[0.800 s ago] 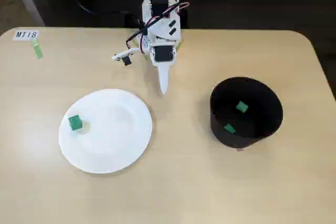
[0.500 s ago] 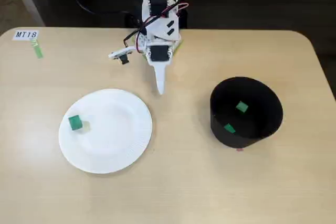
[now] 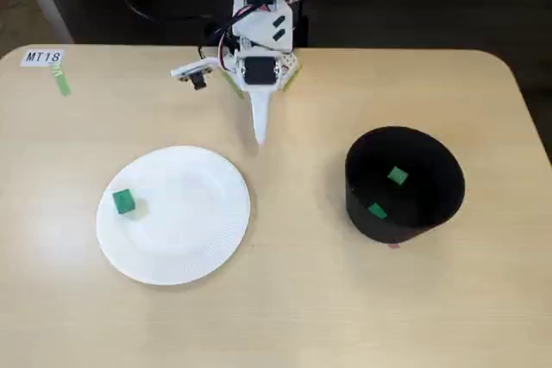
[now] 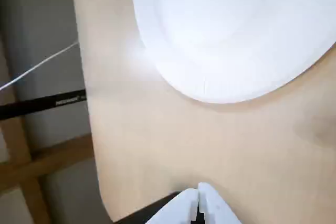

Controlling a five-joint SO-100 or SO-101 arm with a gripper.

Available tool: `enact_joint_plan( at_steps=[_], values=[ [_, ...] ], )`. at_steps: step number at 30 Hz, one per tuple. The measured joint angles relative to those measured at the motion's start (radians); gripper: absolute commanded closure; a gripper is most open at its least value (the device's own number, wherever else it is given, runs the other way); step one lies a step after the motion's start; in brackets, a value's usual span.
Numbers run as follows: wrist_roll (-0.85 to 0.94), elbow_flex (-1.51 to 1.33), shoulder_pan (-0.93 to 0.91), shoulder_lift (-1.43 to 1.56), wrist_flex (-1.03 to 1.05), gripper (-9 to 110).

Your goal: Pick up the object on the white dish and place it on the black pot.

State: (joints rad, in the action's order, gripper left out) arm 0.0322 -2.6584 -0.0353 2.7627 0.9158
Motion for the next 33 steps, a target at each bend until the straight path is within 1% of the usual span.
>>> enact_joint_plan(
  at_steps=[5,9,14,21,25,29,33],
  values=[
    [-0.049,0.388,-0.020,-0.465,0.098,101],
    [-0.164,0.627,-0.092,-0.663,0.184,101],
    [-0.282,0.695,-0.221,-0.765,0.218,101],
    [-0.313,0.877,-0.377,-0.997,0.328,101],
    [-0.368,0.934,-0.446,-1.094,0.382,102],
    [-0.393,1.026,-0.492,-1.203,0.456,102],
    [-0.380,1.190,-0.518,-1.364,0.538,102]
  ],
)
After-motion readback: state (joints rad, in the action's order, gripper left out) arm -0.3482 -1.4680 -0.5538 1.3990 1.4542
